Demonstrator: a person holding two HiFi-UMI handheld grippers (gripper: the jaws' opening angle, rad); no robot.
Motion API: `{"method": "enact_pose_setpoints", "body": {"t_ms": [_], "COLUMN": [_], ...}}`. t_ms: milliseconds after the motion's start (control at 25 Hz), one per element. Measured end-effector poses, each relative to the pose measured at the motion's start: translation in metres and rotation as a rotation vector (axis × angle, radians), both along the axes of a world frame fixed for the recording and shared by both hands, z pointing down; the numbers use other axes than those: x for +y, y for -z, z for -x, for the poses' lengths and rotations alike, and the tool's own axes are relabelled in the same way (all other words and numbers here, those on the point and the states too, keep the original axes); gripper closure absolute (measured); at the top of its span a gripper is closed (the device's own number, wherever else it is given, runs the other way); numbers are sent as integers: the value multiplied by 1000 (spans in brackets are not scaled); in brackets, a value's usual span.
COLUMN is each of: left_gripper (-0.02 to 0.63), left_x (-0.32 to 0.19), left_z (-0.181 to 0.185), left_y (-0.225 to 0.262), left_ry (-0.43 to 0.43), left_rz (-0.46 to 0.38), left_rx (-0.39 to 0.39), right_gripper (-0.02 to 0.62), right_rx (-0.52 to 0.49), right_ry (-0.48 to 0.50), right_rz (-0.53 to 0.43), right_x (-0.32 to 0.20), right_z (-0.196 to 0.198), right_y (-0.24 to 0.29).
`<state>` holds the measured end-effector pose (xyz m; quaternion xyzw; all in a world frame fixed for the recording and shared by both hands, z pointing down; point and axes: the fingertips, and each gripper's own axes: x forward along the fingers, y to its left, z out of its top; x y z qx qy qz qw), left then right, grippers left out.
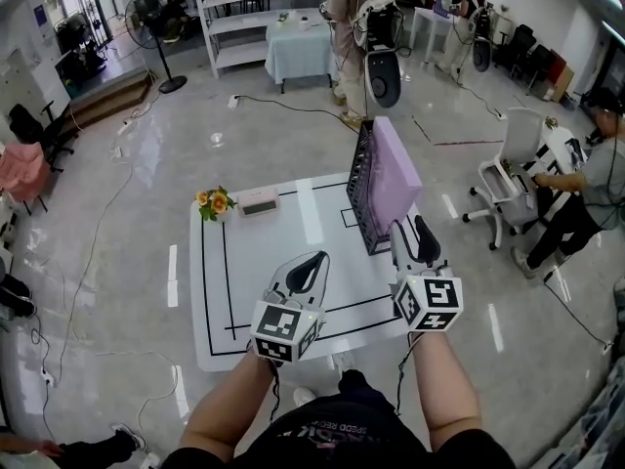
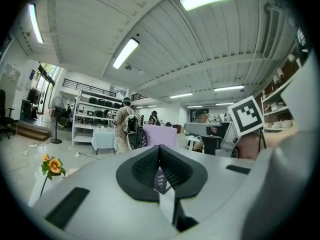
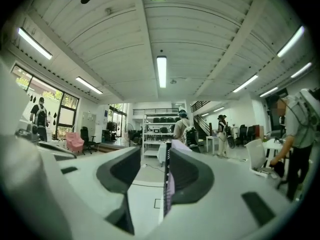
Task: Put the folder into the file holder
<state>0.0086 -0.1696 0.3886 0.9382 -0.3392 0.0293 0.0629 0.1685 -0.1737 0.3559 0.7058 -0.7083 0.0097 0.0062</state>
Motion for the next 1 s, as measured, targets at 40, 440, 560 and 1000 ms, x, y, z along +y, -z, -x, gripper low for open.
{"method": "enact_pose_setpoints", "body": {"t_ms": [40, 440, 560, 1000], "left_gripper": [601, 601, 601, 601], "left_x": [5, 46, 55, 92], "left_z": [9, 92, 109, 107], "left_y": [1, -8, -5, 4], "left_ry": [9, 148, 211, 381], "left_rz": [-3, 5, 7, 6], "left_rx": [0, -20, -4, 20], "right_gripper": [421, 594, 594, 594], "right_rx": [1, -22, -2, 5], "right_ry": [25, 211, 279, 443], "right_rz": [1, -21, -16, 9], "right_x": [6, 55, 64, 98], "right_z": [11, 95, 112, 101], "right_y": [0, -4, -5, -13]}}
